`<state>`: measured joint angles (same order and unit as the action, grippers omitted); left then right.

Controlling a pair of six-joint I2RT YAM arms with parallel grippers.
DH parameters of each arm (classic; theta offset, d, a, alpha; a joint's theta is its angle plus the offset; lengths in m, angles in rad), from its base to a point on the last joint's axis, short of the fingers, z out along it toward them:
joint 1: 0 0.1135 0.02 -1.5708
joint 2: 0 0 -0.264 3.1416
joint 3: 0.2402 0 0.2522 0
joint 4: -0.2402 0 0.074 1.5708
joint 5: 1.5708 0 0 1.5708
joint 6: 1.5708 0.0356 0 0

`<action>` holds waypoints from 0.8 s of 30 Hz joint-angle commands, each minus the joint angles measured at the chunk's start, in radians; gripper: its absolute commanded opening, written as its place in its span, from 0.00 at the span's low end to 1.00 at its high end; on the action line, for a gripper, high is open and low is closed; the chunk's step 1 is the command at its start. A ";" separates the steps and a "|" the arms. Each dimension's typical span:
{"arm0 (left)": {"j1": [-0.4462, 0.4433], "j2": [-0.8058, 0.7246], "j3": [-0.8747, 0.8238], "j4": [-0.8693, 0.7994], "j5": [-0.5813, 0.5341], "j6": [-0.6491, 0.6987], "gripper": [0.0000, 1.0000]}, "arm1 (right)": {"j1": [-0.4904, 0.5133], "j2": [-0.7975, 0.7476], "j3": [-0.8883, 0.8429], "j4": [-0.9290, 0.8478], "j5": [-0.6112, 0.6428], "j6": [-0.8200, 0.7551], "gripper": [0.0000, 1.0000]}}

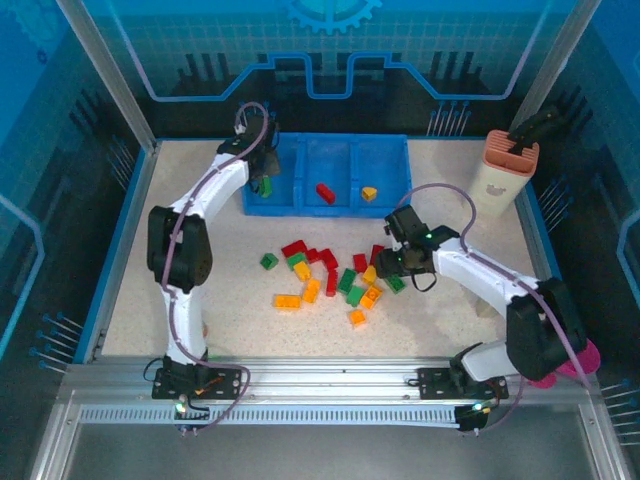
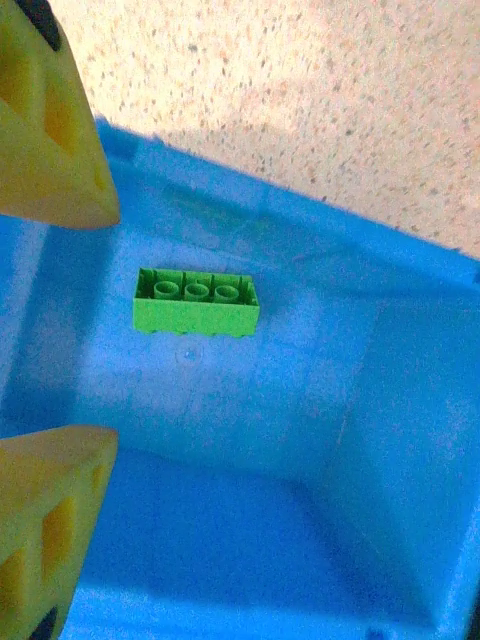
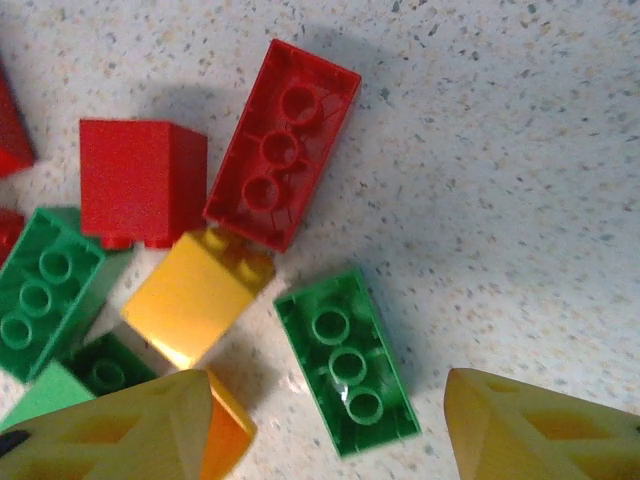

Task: Sort the legos into containers by color
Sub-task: Pick up the lego from the center of the table.

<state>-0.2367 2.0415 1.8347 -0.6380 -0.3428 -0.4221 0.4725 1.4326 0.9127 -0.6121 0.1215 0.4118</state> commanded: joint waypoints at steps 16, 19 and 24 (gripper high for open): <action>-0.041 -0.533 -0.325 0.028 0.068 0.030 0.59 | -0.063 0.338 0.130 0.212 -0.096 0.190 0.63; -0.056 -0.596 -0.340 -0.002 0.068 0.046 0.60 | -0.072 0.382 0.156 0.212 -0.092 0.184 0.59; -0.064 -0.675 -0.385 -0.066 0.047 0.071 0.60 | -0.085 0.444 0.193 0.203 -0.081 0.166 0.47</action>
<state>-0.2981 1.4010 1.4921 -0.6327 -0.2943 -0.3813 0.4042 1.8015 1.0760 -0.4877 0.0406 0.5877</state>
